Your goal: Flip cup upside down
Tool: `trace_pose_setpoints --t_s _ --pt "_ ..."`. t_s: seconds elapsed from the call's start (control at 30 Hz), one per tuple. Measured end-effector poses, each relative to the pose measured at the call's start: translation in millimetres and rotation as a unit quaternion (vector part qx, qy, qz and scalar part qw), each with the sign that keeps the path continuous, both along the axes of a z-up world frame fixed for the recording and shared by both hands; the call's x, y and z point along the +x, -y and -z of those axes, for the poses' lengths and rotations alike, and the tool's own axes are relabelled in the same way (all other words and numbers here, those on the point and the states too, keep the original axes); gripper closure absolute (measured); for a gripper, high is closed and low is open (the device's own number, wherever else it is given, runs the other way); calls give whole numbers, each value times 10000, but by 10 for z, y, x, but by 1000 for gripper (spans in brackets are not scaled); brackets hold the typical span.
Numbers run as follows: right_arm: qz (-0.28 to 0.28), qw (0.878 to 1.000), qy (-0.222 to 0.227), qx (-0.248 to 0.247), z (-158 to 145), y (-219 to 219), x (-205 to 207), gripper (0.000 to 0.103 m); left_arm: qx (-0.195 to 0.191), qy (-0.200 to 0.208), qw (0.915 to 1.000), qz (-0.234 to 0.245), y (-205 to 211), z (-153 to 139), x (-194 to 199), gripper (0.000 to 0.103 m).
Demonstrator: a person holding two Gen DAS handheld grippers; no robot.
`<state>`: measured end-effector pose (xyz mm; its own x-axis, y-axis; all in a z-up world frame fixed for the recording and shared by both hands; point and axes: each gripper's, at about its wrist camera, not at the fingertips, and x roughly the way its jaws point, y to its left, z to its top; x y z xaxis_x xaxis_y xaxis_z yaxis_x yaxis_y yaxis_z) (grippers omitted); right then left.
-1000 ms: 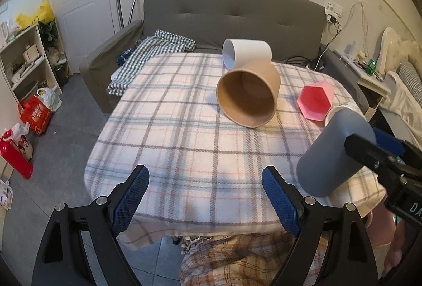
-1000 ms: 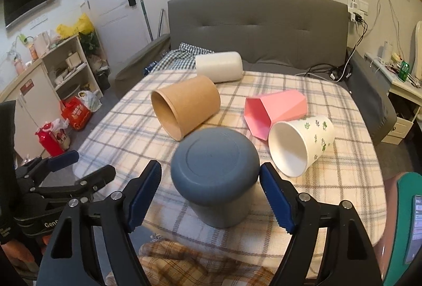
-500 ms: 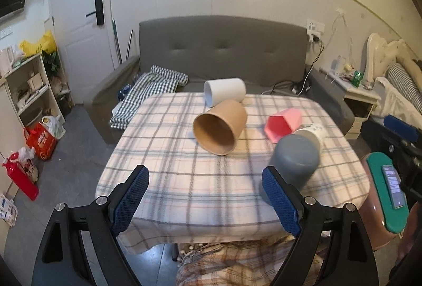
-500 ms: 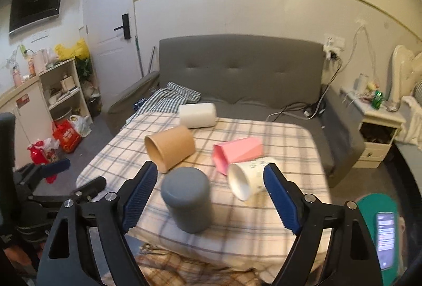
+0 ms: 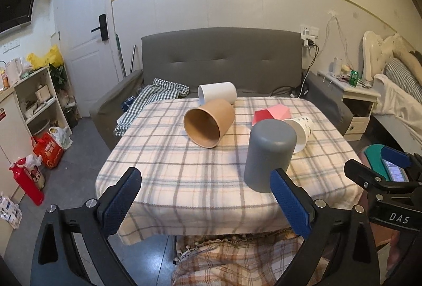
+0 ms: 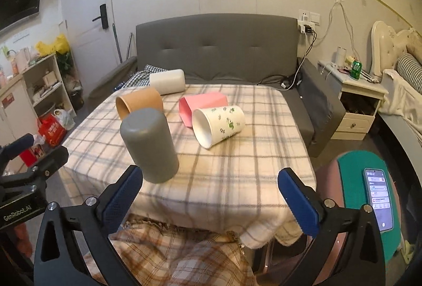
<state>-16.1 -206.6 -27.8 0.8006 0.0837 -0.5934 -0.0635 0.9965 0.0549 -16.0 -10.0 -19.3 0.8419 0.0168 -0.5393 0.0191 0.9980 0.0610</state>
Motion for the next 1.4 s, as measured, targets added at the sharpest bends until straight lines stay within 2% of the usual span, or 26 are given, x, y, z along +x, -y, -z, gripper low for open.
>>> trace_pose_setpoints --t_s 1.4 --pt "-51 10000 -13 -85 8 -70 -18 0 -212 -175 9996 -46 -36 68 -19 2"
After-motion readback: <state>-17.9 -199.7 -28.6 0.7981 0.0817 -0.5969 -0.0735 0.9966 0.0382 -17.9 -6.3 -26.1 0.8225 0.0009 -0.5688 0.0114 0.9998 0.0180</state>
